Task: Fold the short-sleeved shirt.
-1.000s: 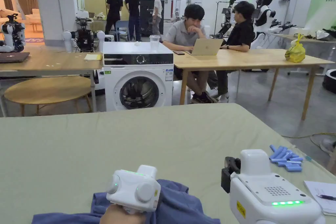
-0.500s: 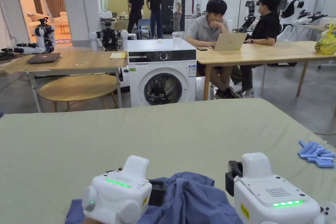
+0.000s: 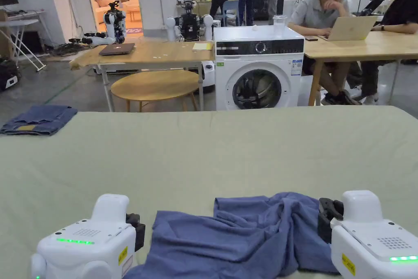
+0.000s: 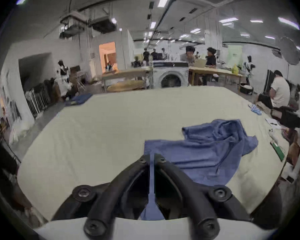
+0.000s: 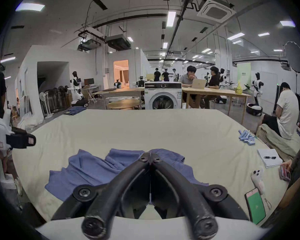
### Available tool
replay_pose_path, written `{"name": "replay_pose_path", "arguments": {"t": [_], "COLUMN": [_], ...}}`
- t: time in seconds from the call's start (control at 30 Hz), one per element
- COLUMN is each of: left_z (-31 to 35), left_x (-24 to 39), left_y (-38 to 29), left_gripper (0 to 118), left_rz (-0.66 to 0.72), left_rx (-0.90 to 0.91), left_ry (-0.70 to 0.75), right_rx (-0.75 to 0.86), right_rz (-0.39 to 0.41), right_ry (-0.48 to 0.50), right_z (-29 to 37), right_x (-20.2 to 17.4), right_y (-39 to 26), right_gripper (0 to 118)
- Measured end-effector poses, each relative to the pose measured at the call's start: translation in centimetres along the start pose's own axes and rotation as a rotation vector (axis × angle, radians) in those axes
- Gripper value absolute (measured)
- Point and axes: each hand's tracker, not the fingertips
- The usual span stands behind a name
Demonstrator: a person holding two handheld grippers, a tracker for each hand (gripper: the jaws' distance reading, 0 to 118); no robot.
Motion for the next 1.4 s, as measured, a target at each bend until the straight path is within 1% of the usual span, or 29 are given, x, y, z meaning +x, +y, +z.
{"name": "replay_pose_path", "arguments": {"t": [0.07, 0.17, 0.2, 0.33, 0.37, 0.4, 0.43, 0.47, 0.5, 0.6, 0.63, 0.67, 0.7, 0.73, 0.77, 0.8, 0.83, 0.87, 0.9, 0.93, 0.97, 1.0, 1.1, 1.17, 1.2, 1.23, 1.27, 1.3, 1.4], "left_z": [-2.0, -6.5, -8.4, -15.7, -17.1, -18.9, -21.1, -22.5, -23.2, -26.8, -26.9, -27.1, -27.5, -27.3, -26.7, -25.8, -25.0, -24.4, -23.3, -22.5, -21.8, -21.0, -19.2, -18.3, -17.9, -17.4, -17.0, -17.2, -16.4], "left_x": [-0.2, -0.7, -0.7, -0.9, -0.6, -0.4, -0.3, -0.1, 0.4, 0.6, 0.8, 0.9, 0.9, 0.8, 0.8, 1.2, 1.8, 2.5, 3.2, 3.9, 4.4, 4.6, 4.4, 4.1, 4.0, 4.0, 3.9, 3.6, 2.9], "left_y": [0.1, 0.6, 1.0, 3.0, 3.4, 3.8, 4.1, 4.2, 4.2, 4.0, 3.7, 3.3, 3.1, 3.1, 3.4, 3.7, 4.0, 4.2, 4.6, 4.8, 5.1, 5.4, 6.7, 7.3, 7.4, 7.5, 7.5, 7.5, 7.5], "left_gripper": [0, 0, 0, 0, 13, 38, 84, 106, 110, 110, 110, 107, 100, 89, 75, 48, 4, 0, 0, 0, 0, 0, 0, 0, 0, 0, 0, 0, 0], "left_rz": [-0.026, -0.014, -0.036, -0.048, -0.059, -0.082, -0.096, -0.114, -0.143, -0.152, -0.147, -0.140, -0.137, -0.109, -0.091, -0.113, -0.147, -0.170, -0.181, -0.219, -0.244, -0.238, -0.189, -0.184, -0.186, -0.186, -0.186, -0.185, -0.183], "left_rx": [-0.037, -0.109, -0.150, -0.183, -0.206, -0.252, -0.290, -0.315, -0.329, -0.416, -0.439, -0.466, -0.497, -0.494, -0.481, -0.462, -0.440, -0.430, -0.423, -0.410, -0.392, -0.378, -0.329, -0.313, -0.311, -0.305, -0.298, -0.294, -0.281], "left_ry": [0.013, -0.014, -0.014, -0.007, 0.007, 0.025, 0.042, 0.055, 0.057, 0.075, 0.076, 0.072, 0.051, -0.007, -0.021, -0.015, -0.052, -0.069, -0.065, -0.049, -0.044, -0.047, -0.062, -0.063, -0.065, -0.064, -0.059, -0.052, -0.045], "right_rx": [-0.004, -0.018, -0.024, -0.047, -0.054, -0.064, -0.074, -0.085, -0.098, -0.141, -0.166, -0.202, -0.227, -0.263, -0.285, -0.317, -0.338, -0.356, -0.379, -0.400, -0.427, -0.449, -0.437, -0.445, -0.469, -0.499, -0.509, -0.504, -0.504], "right_rz": [-0.004, -0.016, -0.021, -0.038, -0.039, -0.040, -0.044, -0.047, -0.046, -0.050, -0.052, -0.051, -0.050, -0.047, -0.043, -0.035, -0.034, -0.042, -0.064, -0.095, -0.117, -0.123, -0.086, -0.076, -0.082, -0.094, -0.094, -0.111, -0.176], "right_ry": [-0.005, -0.019, -0.023, -0.054, -0.064, -0.072, -0.081, -0.091, -0.109, -0.159, -0.173, -0.193, -0.207, -0.215, -0.224, -0.237, -0.236, -0.230, -0.211, -0.194, -0.183, -0.168, -0.185, -0.189, -0.166, -0.167, -0.173, -0.170, -0.126], "right_z": [-0.1, -0.4, -0.5, -1.0, -1.1, -1.3, -1.4, -1.5, -1.7, -2.2, -2.5, -2.8, -3.0, -3.3, -3.6, -4.2, -4.7, -5.3, -6.0, -6.9, -7.7, -8.6, -10.4, -11.6, -12.2, -12.8, -13.0, -12.9, -11.7], "right_x": [0.2, 1.0, 1.5, 3.3, 3.8, 4.4, 5.0, 5.5, 6.2, 8.4, 9.2, 10.1, 10.7, 11.5, 12.0, 12.6, 13.1, 13.4, 13.8, 14.1, 14.2, 14.2, 13.7, 13.7, 13.9, 13.9, 13.9, 13.9, 14.5], "right_y": [-0.2, -0.6, -0.7, -1.3, -1.4, -1.5, -1.7, -1.8, -2.0, -2.8, -3.1, -3.5, -3.9, -4.5, -4.9, -5.6, -6.2, -6.7, -7.1, -7.5, -7.8, -8.2, -8.7, -9.0, -9.2, -9.5, -9.7, -10.0, -9.6], "right_gripper": [0, 0, 0, 0, 0, 0, 0, 0, 0, 0, 0, 0, 0, 0, 0, 0, 3, 18, 48, 92, 110, 113, 111, 111, 106, 80, 40, 4, 4]}}
